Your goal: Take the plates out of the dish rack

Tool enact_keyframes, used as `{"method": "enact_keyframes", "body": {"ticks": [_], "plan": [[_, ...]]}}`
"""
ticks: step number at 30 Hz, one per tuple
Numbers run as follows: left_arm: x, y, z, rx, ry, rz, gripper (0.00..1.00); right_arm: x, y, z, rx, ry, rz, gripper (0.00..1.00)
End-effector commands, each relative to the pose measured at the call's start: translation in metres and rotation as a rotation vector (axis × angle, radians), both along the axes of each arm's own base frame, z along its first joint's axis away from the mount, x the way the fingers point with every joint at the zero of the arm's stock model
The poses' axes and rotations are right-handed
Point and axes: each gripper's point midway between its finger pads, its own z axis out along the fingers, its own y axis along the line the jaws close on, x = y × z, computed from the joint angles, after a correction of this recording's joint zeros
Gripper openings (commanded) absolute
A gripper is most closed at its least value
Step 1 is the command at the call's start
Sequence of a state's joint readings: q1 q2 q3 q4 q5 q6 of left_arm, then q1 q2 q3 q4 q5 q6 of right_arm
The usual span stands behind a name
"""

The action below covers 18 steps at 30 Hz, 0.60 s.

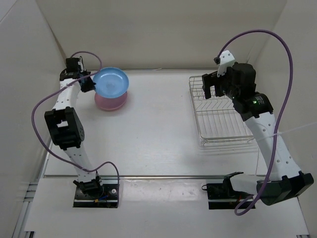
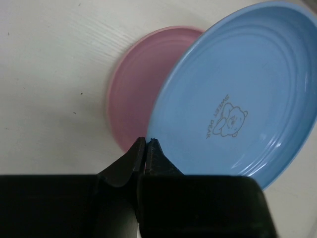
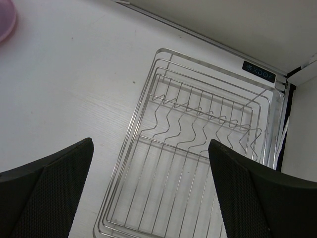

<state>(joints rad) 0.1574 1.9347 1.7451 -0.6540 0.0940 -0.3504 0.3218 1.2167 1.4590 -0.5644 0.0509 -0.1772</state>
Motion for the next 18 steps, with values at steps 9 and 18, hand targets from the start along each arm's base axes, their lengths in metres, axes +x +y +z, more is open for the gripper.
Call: {"method": "enact_keyframes", "body": {"ticks": [9, 18], "plan": [[0.025, 0.019, -0.021, -0.103, 0.038, 0.009, 0.11, -0.001, 0.0, 0.012, 0.003, -0.061, 0.015, 1.0], [0.015, 0.029, -0.065, -0.143, 0.134, 0.003, 0.11, -0.001, 0.002, 0.012, -0.002, -0.063, 0.027, 1.0]]}}
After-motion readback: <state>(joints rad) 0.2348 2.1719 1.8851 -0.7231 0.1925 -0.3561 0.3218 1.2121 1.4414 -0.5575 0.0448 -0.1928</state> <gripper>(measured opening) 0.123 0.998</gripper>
